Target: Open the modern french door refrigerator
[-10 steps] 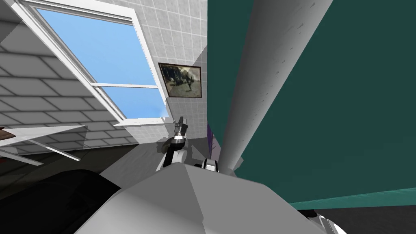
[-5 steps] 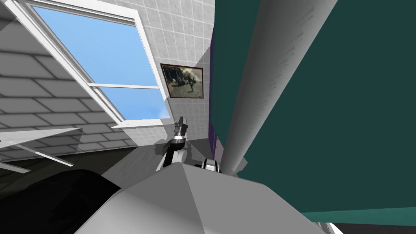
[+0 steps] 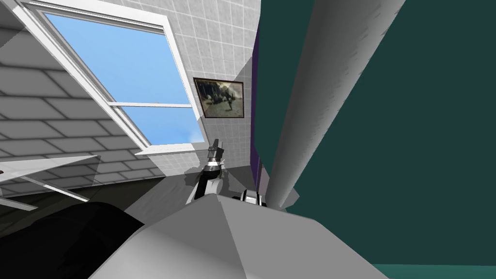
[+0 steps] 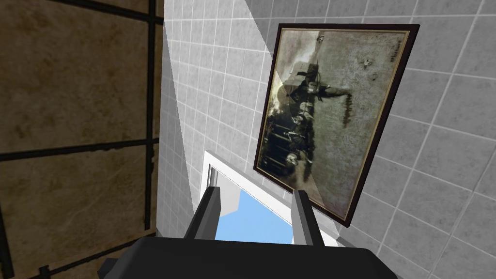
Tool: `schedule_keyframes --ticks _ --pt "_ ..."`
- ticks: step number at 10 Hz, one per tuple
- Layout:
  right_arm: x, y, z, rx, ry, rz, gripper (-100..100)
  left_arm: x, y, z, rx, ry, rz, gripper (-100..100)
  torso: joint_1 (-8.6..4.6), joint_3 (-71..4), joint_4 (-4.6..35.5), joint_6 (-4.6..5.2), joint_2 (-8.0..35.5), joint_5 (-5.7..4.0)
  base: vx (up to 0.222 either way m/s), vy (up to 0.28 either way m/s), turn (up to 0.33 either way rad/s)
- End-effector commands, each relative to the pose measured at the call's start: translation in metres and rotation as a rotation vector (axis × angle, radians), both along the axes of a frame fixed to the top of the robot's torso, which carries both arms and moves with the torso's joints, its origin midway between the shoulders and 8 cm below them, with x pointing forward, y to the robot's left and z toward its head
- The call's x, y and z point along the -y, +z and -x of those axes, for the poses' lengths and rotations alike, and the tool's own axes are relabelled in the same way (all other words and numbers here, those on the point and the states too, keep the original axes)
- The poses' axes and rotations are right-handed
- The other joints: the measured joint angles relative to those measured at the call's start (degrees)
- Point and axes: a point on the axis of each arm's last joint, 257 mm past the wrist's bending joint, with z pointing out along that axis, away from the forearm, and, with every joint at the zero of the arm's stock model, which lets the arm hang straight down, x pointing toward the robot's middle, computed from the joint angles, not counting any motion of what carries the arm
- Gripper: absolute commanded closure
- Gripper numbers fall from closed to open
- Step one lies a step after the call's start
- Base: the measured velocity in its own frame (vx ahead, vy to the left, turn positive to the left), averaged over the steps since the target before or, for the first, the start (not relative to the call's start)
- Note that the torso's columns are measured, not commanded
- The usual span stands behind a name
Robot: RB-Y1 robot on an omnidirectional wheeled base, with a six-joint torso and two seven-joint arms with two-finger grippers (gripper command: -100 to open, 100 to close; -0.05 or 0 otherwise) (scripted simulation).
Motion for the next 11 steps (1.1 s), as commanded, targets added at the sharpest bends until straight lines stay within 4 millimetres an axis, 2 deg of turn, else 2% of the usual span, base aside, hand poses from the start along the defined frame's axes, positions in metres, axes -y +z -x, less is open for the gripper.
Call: schedule_keyframes --ticks 1,5,11 --pt "-0.005 -0.002 0.001 0.019 -0.002 0.004 -100 0.000 0.000 0.000 0.000 0.000 0.000 0 0.34 0.1 -0.1 -0.02 -0.1 0.09 0.010 0.044 -0.028" --pt "-0.008 -0.004 0.001 0.027 -0.004 0.000 -100 0.000 0.000 0.000 0.000 0.000 0.000 0 1.29 0.0 0.0 -0.15 0.0 0.44 -0.002 0.044 -0.008" --pt "-0.023 -0.010 0.002 0.052 -0.020 -0.036 -100 0.000 0.000 0.000 0.000 0.000 0.000 0 1.95 -0.2 0.0 -0.29 -0.2 0.71 0.006 0.030 -0.012"
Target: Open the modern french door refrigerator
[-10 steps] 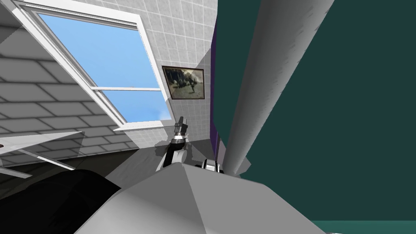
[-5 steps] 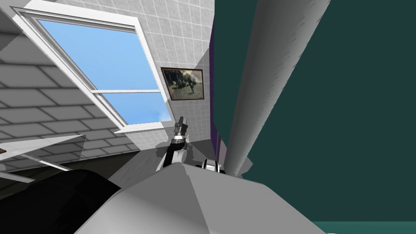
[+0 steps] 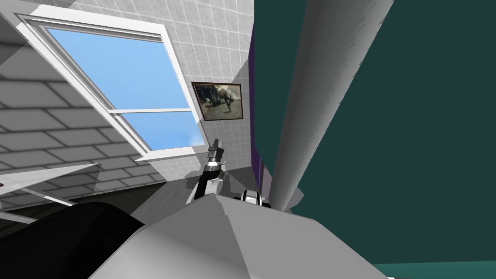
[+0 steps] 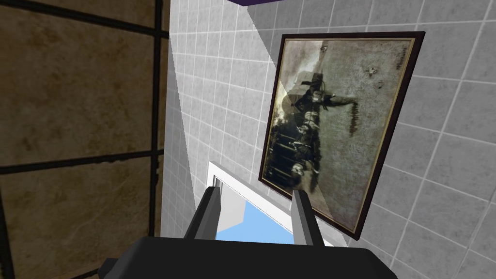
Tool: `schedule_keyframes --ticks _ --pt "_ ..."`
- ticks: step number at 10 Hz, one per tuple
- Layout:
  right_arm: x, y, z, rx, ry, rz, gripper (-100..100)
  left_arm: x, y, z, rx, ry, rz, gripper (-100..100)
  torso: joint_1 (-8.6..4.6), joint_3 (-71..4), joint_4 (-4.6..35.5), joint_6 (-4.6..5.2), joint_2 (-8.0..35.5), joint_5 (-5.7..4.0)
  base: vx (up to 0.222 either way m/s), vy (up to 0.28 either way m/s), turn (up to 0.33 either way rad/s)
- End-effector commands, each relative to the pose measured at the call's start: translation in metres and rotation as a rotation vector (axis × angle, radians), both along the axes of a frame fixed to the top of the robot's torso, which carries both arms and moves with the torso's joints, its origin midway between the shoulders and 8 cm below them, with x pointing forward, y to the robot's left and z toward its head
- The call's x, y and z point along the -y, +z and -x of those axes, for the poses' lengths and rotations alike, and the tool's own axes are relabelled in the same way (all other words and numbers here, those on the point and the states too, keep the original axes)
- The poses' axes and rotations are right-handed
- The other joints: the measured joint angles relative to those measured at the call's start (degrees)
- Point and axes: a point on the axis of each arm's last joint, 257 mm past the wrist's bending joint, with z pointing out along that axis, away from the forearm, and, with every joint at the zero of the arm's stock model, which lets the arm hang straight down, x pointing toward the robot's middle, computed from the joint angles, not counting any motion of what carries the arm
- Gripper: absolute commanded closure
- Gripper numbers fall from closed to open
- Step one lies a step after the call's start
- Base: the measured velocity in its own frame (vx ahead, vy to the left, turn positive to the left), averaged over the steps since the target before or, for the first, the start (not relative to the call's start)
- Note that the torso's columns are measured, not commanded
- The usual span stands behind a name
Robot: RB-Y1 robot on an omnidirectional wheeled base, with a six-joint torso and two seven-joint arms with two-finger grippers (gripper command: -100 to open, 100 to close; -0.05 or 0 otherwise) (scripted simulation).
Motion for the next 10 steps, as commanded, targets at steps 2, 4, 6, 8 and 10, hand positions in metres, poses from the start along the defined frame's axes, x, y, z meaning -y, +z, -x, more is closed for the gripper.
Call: schedule_keyframes --ticks 2,4,6,8,10 --pt "-0.003 -0.001 0.000 0.005 -0.003 -0.007 -100 0.000 0.000 0.000 0.000 0.000 0.000 0 0.05 0.0 0.1 -0.02 0.2 0.06 0.017 0.006 -0.001" --pt "-0.018 -0.007 0.000 0.021 -0.019 -0.052 -100 0.000 0.000 0.000 0.000 0.000 0.000 0 0.29 -0.1 0.0 -0.05 -0.1 0.08 -0.002 0.054 -0.007" --pt "-0.018 -0.007 0.000 0.021 -0.019 -0.052 -100 0.000 0.000 0.000 0.000 0.000 0.000 0 0.35 -0.1 0.1 -0.10 0.1 0.18 0.003 0.030 -0.006" --pt "-0.026 -0.009 0.000 0.028 -0.028 -0.079 -100 0.000 0.000 0.000 0.000 0.000 0.000 0 0.47 -0.1 0.1 -0.13 0.1 0.20 0.000 0.028 -0.002" --pt "-0.034 -0.011 0.000 0.033 -0.036 -0.103 -100 0.000 0.000 0.000 0.000 0.000 0.000 0 0.42 -0.2 0.1 -0.16 0.1 0.20 0.002 0.009 -0.006"
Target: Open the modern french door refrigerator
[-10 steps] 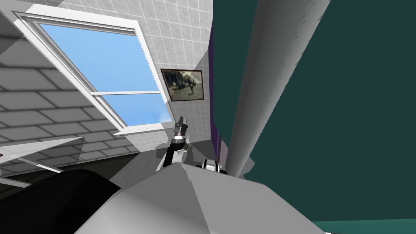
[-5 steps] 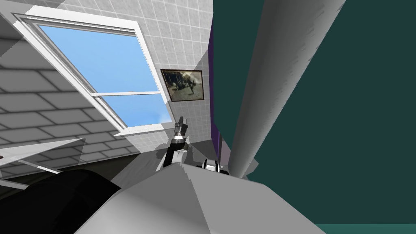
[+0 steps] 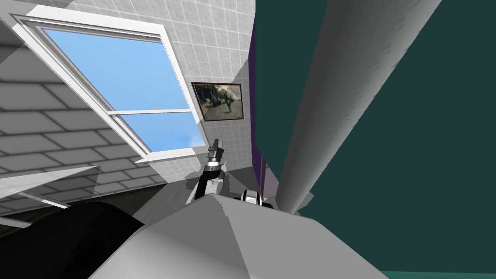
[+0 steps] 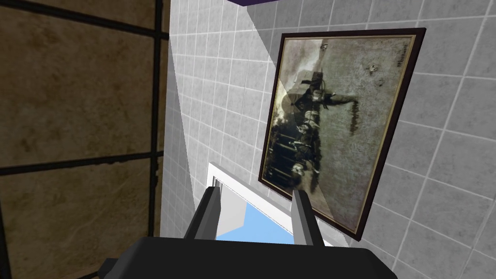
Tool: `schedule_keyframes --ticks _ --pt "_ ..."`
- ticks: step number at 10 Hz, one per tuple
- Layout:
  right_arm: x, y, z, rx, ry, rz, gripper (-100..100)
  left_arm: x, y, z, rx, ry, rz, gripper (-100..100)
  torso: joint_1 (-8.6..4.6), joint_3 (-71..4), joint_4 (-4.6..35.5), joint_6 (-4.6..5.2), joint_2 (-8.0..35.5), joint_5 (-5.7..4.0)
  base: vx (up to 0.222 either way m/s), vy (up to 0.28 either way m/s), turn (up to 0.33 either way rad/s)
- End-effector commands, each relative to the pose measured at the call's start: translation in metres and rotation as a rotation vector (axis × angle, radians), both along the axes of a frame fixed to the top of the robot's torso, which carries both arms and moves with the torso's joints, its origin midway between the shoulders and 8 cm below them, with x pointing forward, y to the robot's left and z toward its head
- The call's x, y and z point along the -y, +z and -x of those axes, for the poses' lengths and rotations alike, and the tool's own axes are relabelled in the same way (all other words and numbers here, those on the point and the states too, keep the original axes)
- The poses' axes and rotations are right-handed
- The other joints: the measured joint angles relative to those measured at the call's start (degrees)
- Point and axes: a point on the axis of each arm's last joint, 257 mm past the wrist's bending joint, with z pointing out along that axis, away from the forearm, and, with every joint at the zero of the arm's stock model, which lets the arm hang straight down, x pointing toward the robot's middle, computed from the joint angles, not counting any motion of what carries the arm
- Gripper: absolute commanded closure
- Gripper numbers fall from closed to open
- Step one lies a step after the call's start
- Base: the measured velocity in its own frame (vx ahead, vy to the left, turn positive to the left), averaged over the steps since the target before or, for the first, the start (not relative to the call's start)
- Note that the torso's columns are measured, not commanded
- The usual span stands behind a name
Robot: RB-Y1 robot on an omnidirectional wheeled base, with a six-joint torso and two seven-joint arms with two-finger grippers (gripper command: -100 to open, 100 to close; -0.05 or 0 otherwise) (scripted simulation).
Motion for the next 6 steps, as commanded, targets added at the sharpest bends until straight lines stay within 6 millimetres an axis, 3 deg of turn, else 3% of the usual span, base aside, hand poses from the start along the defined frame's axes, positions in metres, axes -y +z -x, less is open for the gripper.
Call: schedule_keyframes --ticks 1,4,6 --pt "-0.0042 -0.0003 0.0001 0.003 -0.004 -0.011 -100 0.0000 0.0000 0.0000 0.000 0.000 0.000 0 0.05 0.0 0.0 0.00 0.0 0.01 -0.014 0.017 0.015" --pt "-0.0069 -0.0010 0.0001 0.004 -0.007 -0.020 -100 0.0000 0.0000 0.0000 0.000 0.000 0.000 0 -0.01 0.0 0.0 -0.01 0.0 0.01 -0.015 -0.019 -0.030" --pt "-0.0062 -0.0076 0.0039 0.005 -0.021 -0.084 -100 0.0000 0.0001 0.0000 0.000 0.000 0.000 0 -1.21 -0.2 0.6 0.24 0.9 -0.18 -0.025 -0.107 -0.057"
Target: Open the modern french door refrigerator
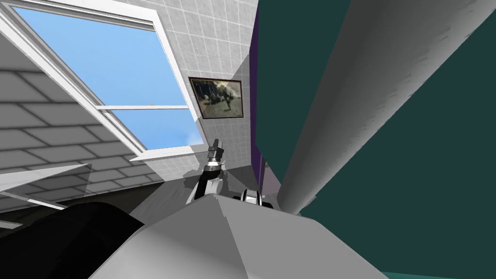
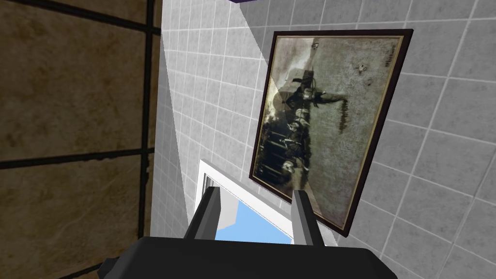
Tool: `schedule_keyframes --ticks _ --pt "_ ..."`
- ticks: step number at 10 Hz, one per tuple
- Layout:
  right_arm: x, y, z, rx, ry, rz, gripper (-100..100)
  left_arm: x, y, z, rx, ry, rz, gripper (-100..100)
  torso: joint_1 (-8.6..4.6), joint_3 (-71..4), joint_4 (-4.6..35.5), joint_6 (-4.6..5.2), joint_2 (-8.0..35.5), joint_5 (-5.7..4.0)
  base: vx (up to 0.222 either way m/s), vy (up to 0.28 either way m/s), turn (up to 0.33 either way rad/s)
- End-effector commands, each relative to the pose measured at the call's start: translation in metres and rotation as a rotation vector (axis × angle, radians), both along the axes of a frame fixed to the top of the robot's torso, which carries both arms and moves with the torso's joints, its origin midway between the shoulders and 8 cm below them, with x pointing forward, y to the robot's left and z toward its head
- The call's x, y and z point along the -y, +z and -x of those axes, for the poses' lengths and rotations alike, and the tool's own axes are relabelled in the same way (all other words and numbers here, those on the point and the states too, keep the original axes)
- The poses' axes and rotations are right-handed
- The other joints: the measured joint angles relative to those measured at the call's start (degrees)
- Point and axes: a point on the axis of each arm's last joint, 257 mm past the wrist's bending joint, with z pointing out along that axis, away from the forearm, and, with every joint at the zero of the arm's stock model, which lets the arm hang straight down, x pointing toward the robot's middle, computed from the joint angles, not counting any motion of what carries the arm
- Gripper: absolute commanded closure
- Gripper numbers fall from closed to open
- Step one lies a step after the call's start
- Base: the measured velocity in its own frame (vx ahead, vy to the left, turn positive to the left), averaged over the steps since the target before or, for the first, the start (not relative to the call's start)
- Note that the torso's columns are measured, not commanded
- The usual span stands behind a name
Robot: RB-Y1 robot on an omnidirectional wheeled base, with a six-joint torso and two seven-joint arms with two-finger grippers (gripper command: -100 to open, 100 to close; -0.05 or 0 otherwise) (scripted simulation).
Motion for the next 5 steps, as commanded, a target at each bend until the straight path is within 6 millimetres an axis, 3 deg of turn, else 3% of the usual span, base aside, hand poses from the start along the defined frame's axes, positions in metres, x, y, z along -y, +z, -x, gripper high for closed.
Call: schedule_keyframes --ticks 1,3,4,5 --pt "0.0005 -0.0057 0.0038 0.000 -0.013 -0.057 -100 0.0000 0.0000 0.0000 0.000 0.000 0.000 0 -0.72 -0.2 0.1 0.08 0.0 -0.22 0.038 -0.071 0.006" --pt "0.0005 -0.0053 0.0037 0.000 -0.012 -0.054 -100 0.0000 -0.0001 0.0000 0.000 0.000 0.000 0 -1.41 -0.6 0.0 0.14 -0.3 -0.43 0.004 -0.027 -0.023" --pt "0.0005 -0.0057 0.0038 0.000 -0.013 -0.057 100 0.0000 0.0000 0.0000 0.000 0.000 0.000 0 -1.52 -0.5 0.1 0.19 0.0 -0.47 -0.001 -0.004 0.023" --pt "0.0005 -0.0057 0.0038 0.000 -0.013 -0.057 100 0.0000 -0.0001 0.0000 0.000 0.000 0.000 0 -1.55 -0.4 0.1 0.17 -0.1 -0.49 0.056 0.021 0.021"
